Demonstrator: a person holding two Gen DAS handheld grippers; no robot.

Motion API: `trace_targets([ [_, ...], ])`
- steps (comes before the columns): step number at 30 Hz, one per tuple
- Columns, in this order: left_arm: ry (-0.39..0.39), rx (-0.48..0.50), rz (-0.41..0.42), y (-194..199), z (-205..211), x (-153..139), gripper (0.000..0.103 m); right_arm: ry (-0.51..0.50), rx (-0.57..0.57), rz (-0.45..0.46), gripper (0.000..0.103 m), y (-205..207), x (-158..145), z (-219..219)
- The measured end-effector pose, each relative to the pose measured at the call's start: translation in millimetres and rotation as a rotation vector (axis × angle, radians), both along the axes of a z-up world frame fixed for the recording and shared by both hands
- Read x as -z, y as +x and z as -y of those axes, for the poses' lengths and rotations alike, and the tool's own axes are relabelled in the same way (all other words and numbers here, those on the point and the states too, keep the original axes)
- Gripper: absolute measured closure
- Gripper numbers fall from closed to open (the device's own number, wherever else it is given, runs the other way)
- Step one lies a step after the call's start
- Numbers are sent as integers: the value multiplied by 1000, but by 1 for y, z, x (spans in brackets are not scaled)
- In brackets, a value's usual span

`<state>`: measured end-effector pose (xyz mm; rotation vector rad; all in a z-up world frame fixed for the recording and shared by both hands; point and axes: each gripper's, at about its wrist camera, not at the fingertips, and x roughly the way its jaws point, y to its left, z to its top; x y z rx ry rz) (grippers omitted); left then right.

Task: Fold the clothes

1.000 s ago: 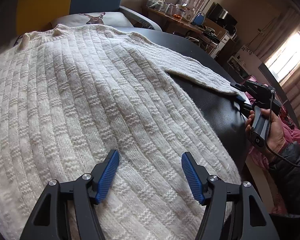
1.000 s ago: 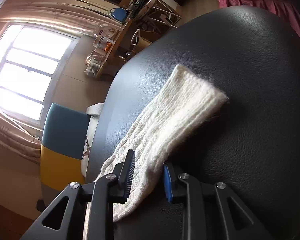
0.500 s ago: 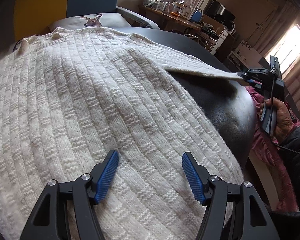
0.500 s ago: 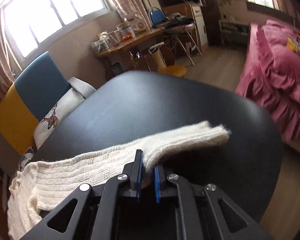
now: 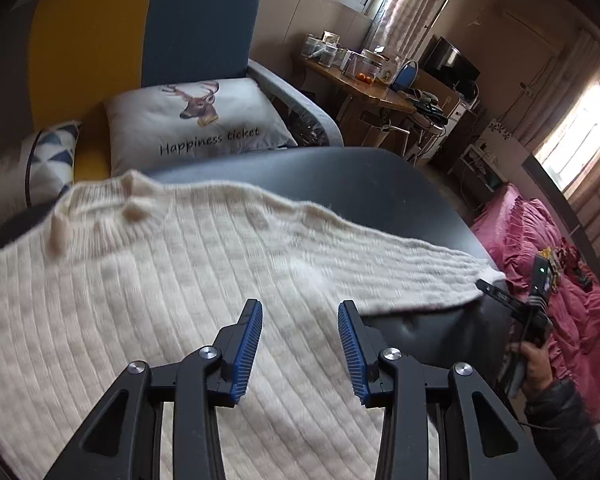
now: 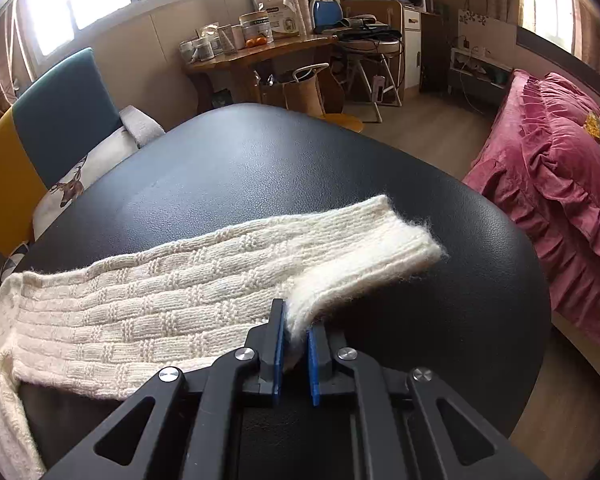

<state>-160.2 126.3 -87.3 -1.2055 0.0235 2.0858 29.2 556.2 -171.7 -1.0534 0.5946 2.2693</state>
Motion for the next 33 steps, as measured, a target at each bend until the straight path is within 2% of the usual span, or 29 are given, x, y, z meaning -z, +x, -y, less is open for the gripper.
trace_targets([
  [3, -53, 59, -22, -43, -39, 0, 76, -15, -11, -17, 94, 2, 1, -3],
  [5, -126, 123, -28, -57, -72, 14, 86, -2, -31, -14, 94, 2, 1, -4],
  [10, -291, 252, -46, -78, -138, 56, 91, 115, -81, 73, 89, -13, 0, -6],
  [13, -401, 183, -13, -104, -154, 91, 90, 169, -84, 84, 88, -16, 2, -8],
  [15, -323, 137, -26, -107, -147, 94, 90, 208, -92, 85, 85, -17, 4, -6],
  [16, -314, 131, -39, -104, -145, 96, 90, 222, -95, 84, 84, -17, 5, -5],
  [18, -318, 142, -79, -97, -143, 96, 90, 204, -90, 70, 81, -16, 5, -8],
  [20, -288, 163, -68, -82, -134, 86, 90, 152, -75, 43, 79, -13, 4, -17],
  [25, -212, 216, -42, -46, -110, 62, 90, -86, -49, -23, 75, 1, -5, -39],
  [27, -181, 237, -31, -31, -100, 53, 90, -118, -21, -88, 75, 17, -19, -39],
  [30, -135, 268, -15, -9, -86, 39, 90, -158, -61, -204, 73, 36, -43, -23],
  [31, -120, 279, -9, -2, -81, 34, 90, -219, -108, -243, 73, 36, -47, -15],
  [33, -93, 300, 5, 13, -73, 26, 90, -431, -245, -310, 72, 26, -43, 6],
])
